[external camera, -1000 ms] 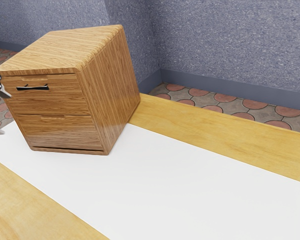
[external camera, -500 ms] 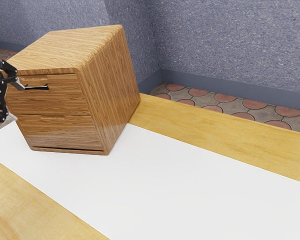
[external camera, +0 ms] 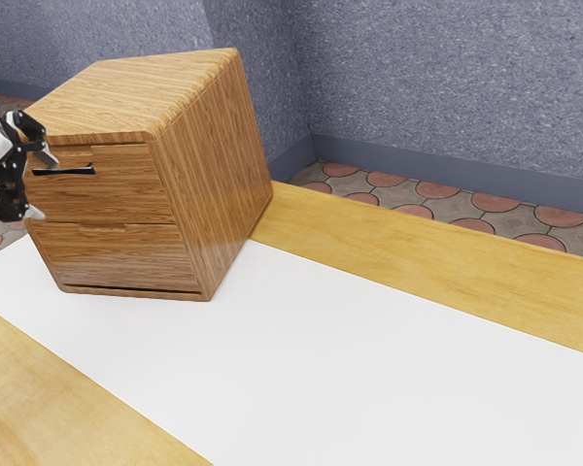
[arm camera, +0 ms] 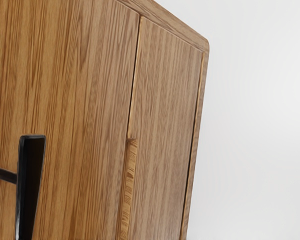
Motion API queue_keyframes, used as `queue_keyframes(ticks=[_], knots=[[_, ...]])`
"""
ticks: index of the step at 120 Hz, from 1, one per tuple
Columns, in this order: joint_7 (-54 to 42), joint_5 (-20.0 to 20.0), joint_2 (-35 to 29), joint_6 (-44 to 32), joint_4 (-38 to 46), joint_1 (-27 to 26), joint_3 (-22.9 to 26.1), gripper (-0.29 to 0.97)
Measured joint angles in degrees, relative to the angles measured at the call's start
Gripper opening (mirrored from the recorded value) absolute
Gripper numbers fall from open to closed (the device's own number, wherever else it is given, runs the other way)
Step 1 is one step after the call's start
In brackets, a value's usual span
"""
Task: Pull the drawer handle with one arm to open the drawer
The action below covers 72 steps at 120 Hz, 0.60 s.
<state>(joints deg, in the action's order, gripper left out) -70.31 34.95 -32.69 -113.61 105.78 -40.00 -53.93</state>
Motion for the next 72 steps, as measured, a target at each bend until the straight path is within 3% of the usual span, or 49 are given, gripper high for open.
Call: queue_keyframes(ticks=[20, 52, 72], knots=[[-0.4, 0.6, 0.5, 0.0, -2.2, -4.3, -4.3, 0.68], [-0.6, 0.9, 1.1, -0.3, -2.5, -5.6, -5.2, 0.68], [-0.7, 1.0, 1.2, -0.8, -3.5, -8.6, -8.6, 0.68]])
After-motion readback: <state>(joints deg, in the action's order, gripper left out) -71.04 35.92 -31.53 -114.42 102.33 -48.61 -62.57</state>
